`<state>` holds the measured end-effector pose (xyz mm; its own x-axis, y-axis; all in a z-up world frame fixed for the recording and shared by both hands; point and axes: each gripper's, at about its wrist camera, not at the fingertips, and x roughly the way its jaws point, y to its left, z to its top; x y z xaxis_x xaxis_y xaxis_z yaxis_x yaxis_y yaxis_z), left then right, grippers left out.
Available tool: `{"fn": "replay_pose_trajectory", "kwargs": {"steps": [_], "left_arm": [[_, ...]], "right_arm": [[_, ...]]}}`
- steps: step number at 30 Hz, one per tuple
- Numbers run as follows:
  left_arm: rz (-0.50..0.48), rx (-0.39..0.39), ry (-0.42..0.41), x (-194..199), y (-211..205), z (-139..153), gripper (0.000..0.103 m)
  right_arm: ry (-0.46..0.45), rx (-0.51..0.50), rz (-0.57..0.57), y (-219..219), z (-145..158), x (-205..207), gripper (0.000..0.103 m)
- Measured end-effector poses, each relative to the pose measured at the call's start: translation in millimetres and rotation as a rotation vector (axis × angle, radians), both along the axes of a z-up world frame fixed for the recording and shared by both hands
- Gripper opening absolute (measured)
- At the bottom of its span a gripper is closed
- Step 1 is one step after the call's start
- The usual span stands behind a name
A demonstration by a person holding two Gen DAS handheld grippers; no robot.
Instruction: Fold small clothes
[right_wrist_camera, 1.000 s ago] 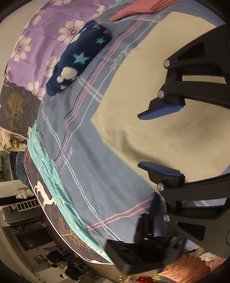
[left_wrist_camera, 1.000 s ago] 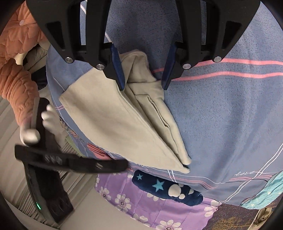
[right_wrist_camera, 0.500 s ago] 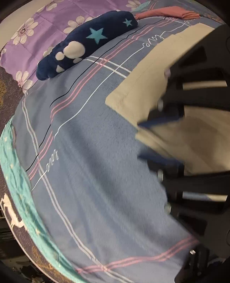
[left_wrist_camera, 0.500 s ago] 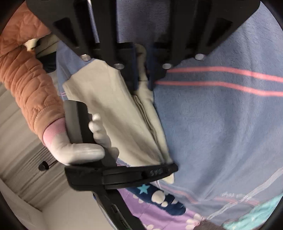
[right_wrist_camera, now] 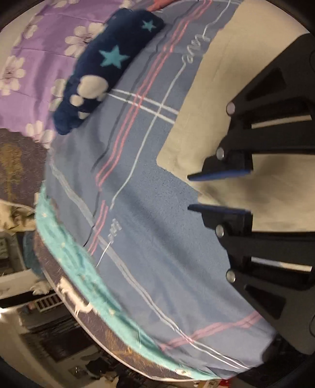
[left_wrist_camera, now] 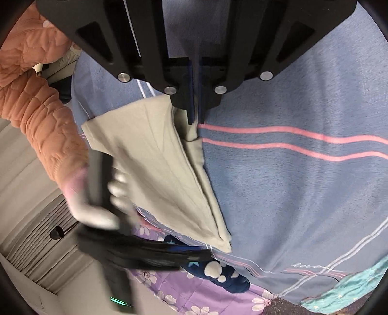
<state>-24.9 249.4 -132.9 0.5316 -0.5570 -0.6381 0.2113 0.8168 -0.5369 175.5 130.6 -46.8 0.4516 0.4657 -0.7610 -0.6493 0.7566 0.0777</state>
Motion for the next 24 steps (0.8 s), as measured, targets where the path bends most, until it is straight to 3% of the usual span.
{"fn": "replay_pose_trajectory", "kwargs": {"steps": [1, 2, 3, 5, 7, 10, 12, 14, 20, 24], "left_arm": [[0.012, 0.007, -0.01, -4, 3, 2, 0.003], [0.022, 0.009, -0.016, -6, 6, 3, 0.004], [0.032, 0.007, -0.021, -7, 8, 4, 0.006], [0.058, -0.017, -0.035, -9, 13, 6, 0.017], [0.068, -0.042, -0.047, -7, 13, 9, 0.024], [0.056, -0.042, -0.04, 1, 4, 10, 0.039], [0.039, -0.039, -0.036, 7, -5, 10, 0.04], [0.037, -0.043, -0.028, 11, -8, 9, 0.04], [0.058, -0.065, -0.042, -2, -3, 15, 0.04], [0.038, 0.016, -0.003, -6, -12, 9, 0.036]], "right_arm": [[-0.054, 0.009, 0.026, -14, 10, -20, 0.049], [-0.093, 0.004, 0.031, -23, 14, -35, 0.071], [-0.141, -0.006, 0.03, -32, 18, -53, 0.081], [-0.229, -0.032, 0.055, -50, 21, -93, 0.082], [-0.23, -0.044, 0.076, -62, 17, -120, 0.082], [-0.179, -0.063, 0.053, -76, 5, -153, 0.071], [-0.123, -0.052, 0.076, -81, -4, -164, 0.044], [-0.061, -0.038, 0.107, -82, -12, -175, 0.033], [-0.043, -0.071, 0.146, -80, -29, -197, 0.033], [-0.015, -0.071, 0.157, -73, -36, -200, 0.036]]}}
